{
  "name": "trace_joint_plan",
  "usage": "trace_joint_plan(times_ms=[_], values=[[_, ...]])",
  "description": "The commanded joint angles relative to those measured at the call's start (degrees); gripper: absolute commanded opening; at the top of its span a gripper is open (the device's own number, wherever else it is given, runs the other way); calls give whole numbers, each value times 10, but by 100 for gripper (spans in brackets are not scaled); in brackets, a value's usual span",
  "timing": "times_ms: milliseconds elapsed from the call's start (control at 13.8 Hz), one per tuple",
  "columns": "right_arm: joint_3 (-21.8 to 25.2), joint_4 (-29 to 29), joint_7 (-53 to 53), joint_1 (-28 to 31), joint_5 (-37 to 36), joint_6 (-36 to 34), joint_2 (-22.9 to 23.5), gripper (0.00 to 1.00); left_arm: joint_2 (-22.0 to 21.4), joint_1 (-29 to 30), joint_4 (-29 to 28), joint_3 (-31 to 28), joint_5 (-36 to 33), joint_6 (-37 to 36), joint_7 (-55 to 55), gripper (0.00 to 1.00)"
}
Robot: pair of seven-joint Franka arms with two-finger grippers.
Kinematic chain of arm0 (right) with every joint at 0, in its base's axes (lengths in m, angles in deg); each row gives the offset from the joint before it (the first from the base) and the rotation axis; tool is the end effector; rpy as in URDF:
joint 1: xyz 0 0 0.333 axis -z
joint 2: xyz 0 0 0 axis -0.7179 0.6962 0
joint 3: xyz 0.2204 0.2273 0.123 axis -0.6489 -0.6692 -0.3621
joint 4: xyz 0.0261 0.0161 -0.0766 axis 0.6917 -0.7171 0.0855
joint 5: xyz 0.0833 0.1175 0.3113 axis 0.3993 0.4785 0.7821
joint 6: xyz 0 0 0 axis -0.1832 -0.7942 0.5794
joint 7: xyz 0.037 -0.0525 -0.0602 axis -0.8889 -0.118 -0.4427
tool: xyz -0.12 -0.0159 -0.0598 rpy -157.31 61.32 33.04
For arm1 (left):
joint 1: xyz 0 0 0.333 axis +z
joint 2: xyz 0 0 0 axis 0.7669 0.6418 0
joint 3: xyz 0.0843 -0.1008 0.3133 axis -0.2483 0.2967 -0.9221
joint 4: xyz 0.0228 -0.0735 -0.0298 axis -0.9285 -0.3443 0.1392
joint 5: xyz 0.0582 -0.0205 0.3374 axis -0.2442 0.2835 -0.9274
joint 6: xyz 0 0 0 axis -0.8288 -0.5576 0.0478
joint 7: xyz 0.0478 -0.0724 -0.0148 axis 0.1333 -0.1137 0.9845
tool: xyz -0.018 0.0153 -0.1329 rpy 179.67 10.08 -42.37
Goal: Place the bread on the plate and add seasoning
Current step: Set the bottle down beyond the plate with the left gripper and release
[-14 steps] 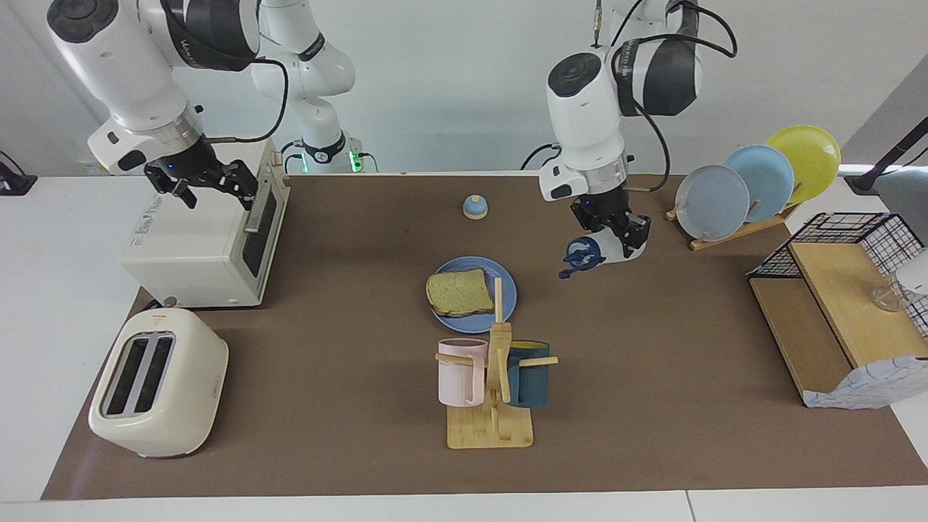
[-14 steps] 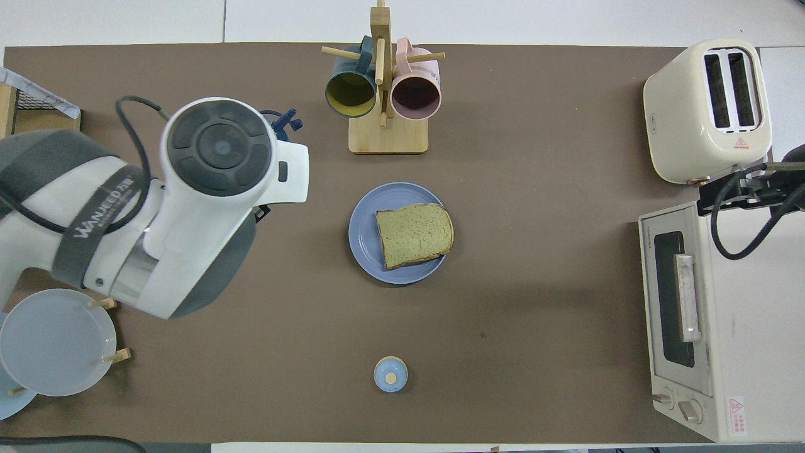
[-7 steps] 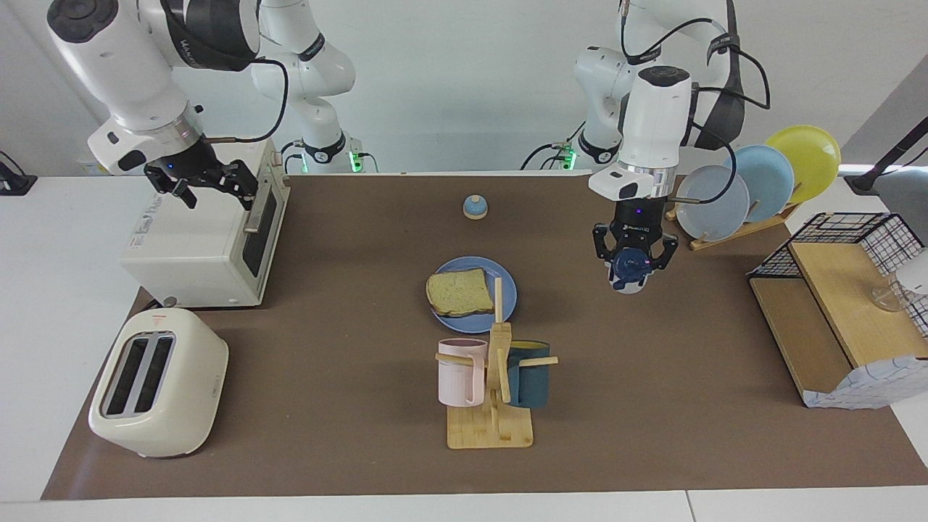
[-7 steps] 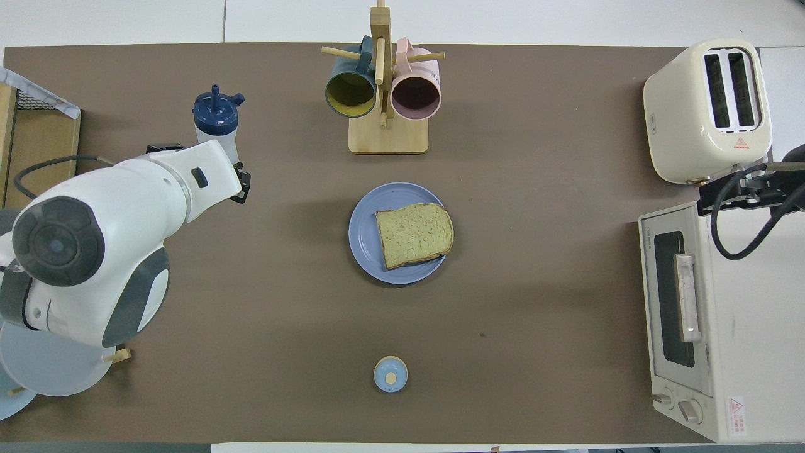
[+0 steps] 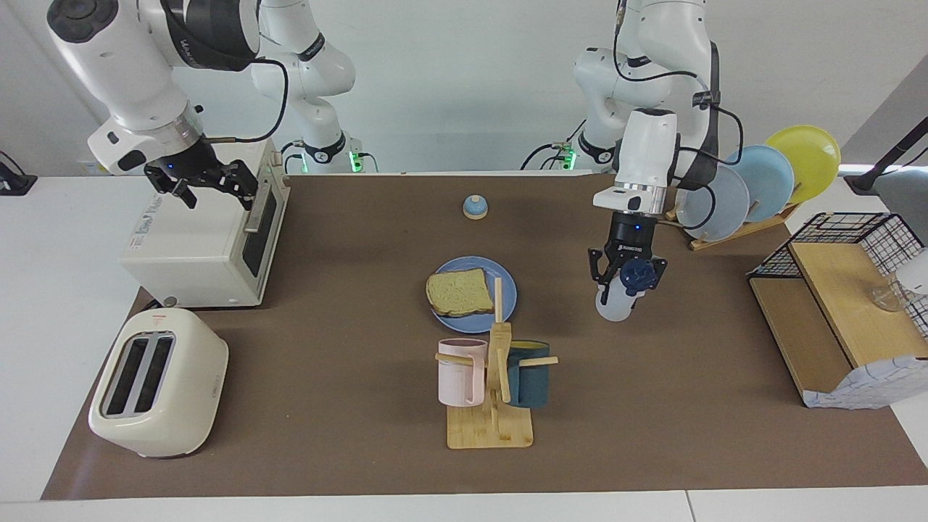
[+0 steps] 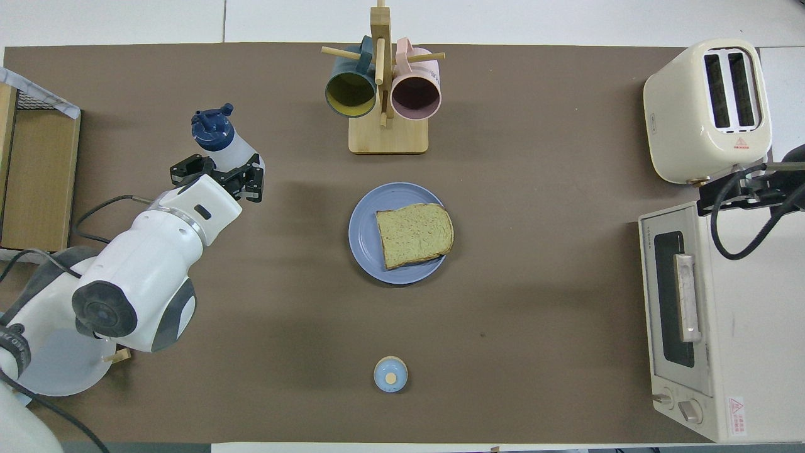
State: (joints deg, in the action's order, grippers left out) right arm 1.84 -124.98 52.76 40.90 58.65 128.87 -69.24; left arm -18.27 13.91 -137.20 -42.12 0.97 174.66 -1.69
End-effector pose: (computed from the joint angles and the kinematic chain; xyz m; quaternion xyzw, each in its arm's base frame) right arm 0.4907 -0.0229 0.5884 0.9982 -0.0233 -0.0524 0.0150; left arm 0.5126 -0.1672 0.4288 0.9095 -0.1418 0.3879 0.0474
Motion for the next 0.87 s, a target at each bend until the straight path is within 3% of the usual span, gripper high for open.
trace_joint_plan(times_ms=[0, 145, 508, 798], values=[[-3, -6, -16, 8, 9, 1, -7, 100, 70, 18, 10, 4, 6, 90, 7, 0], [-3, -6, -16, 7, 9, 1, -7, 100, 127, 18, 23, 3, 8, 141, 6, 0], [-3, -6, -16, 8, 9, 1, -7, 100, 221, 21, 111, 4, 11, 141, 7, 0], [-3, -6, -16, 8, 9, 1, -8, 100, 238, 43, 125, 4, 1, 143, 9, 0]])
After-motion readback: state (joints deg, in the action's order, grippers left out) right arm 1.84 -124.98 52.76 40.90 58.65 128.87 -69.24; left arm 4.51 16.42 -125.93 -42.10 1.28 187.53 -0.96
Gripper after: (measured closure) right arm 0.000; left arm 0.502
